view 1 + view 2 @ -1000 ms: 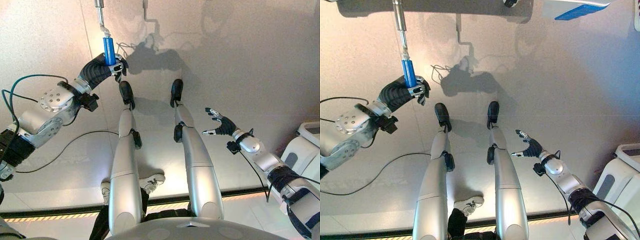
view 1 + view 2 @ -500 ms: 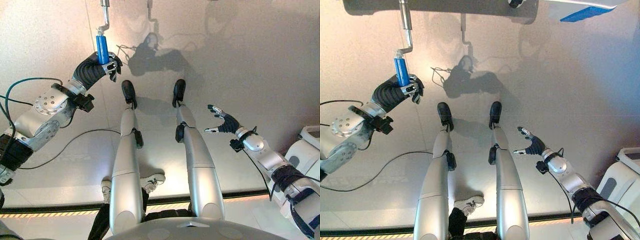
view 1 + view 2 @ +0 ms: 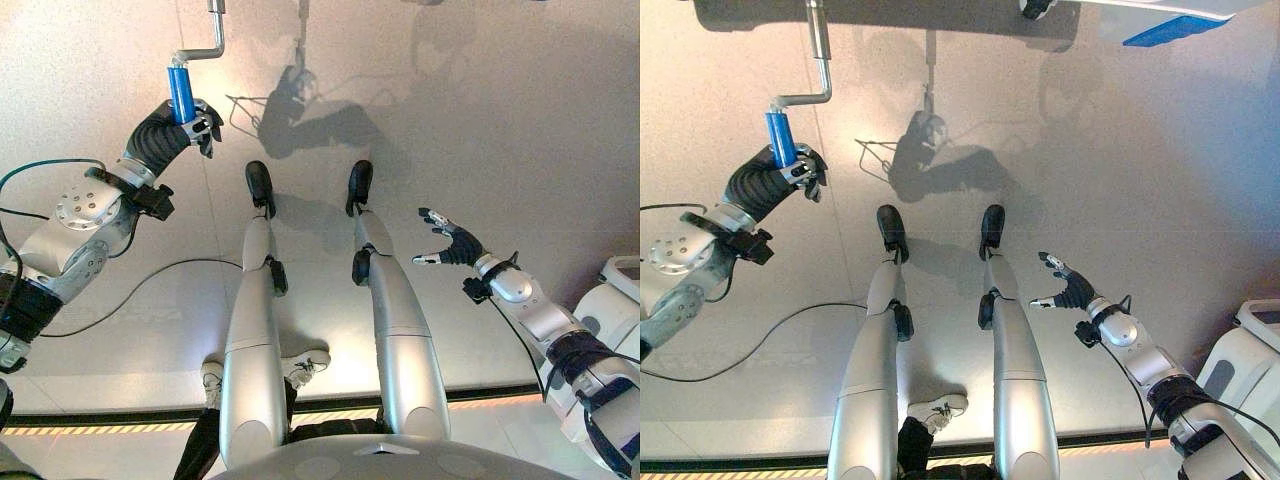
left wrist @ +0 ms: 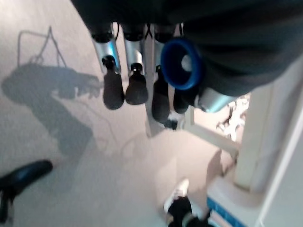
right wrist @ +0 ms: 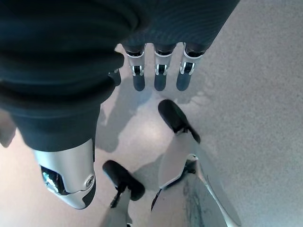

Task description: Raise the hospital bed

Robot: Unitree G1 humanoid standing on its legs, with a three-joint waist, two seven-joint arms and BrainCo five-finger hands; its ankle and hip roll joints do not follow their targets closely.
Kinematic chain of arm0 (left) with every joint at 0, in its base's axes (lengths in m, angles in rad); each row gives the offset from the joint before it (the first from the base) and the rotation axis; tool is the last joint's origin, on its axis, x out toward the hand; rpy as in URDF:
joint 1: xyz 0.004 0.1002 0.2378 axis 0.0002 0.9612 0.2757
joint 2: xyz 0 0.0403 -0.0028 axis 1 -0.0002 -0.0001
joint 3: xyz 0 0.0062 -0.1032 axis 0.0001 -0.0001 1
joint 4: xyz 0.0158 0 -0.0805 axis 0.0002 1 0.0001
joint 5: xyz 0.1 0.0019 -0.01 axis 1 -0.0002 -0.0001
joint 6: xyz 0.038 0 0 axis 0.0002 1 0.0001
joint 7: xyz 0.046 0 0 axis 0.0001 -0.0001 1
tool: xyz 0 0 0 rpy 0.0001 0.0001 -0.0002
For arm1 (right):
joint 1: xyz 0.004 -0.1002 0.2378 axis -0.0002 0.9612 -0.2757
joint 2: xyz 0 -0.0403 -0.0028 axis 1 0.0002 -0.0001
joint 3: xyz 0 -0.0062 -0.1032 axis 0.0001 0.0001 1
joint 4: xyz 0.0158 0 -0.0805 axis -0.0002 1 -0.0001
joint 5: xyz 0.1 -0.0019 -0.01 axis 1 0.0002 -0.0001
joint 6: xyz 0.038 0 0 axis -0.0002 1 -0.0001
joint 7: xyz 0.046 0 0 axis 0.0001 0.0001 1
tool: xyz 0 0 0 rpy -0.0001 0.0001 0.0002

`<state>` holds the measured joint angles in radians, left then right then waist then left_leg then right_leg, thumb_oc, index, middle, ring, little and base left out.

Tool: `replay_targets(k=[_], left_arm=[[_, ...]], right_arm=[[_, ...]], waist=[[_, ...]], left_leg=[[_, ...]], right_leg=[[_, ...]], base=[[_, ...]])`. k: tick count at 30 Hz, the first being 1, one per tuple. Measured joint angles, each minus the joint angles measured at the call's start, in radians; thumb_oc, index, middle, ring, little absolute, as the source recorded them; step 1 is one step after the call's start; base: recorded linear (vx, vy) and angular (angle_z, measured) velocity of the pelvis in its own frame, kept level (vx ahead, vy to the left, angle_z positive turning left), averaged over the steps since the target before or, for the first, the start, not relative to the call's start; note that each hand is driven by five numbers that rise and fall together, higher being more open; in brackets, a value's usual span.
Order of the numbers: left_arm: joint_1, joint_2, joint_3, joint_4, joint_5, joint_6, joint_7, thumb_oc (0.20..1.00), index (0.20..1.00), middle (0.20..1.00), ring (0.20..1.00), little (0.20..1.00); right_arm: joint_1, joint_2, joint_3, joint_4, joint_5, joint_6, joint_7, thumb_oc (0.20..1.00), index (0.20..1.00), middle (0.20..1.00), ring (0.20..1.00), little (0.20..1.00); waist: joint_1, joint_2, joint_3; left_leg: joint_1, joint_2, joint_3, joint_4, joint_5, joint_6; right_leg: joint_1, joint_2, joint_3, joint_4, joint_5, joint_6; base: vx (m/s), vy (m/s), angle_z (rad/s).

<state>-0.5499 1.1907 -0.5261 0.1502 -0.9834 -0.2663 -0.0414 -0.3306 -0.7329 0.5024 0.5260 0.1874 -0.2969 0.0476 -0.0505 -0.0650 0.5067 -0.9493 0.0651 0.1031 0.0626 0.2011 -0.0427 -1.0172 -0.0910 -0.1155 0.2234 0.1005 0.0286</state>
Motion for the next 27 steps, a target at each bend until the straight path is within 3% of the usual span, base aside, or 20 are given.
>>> replay_targets(k=[16, 27], left_arm=[[-0.004, -0.032, 0.051, 0.127, 0.067, -0.001, 0.047, 0.200, 0.200, 0.200, 0.200, 0.200], [-0.072, -0.041, 0.016, 0.166, 0.099, 0.002, 0.081, 0.200, 0.200, 0.200, 0.200, 0.200]], right_arm=[[0.007, -0.012, -0.016, -0.010, 0.000, -0.002, 0.000, 1.000, 1.000, 1.000, 1.000, 1.000], [0.007, -0.023, -0.024, -0.013, -0.001, -0.002, -0.001, 1.000, 1.000, 1.000, 1.000, 1.000]], waist=[[-0.010, 0.000, 0.000], [-0.015, 0.000, 0.000]], left_leg=[[-0.017, 0.001, -0.004, -0.002, -0.002, -0.002], [-0.041, 0.002, -0.008, 0.002, -0.002, -0.002]], right_leg=[[-0.012, 0.002, -0.001, -0.006, 0.000, 0.000], [-0.030, 0.002, -0.002, -0.009, 0.002, -0.004]], base=[[0.00, 0.005, 0.00], [0.00, 0.000, 0.00]])
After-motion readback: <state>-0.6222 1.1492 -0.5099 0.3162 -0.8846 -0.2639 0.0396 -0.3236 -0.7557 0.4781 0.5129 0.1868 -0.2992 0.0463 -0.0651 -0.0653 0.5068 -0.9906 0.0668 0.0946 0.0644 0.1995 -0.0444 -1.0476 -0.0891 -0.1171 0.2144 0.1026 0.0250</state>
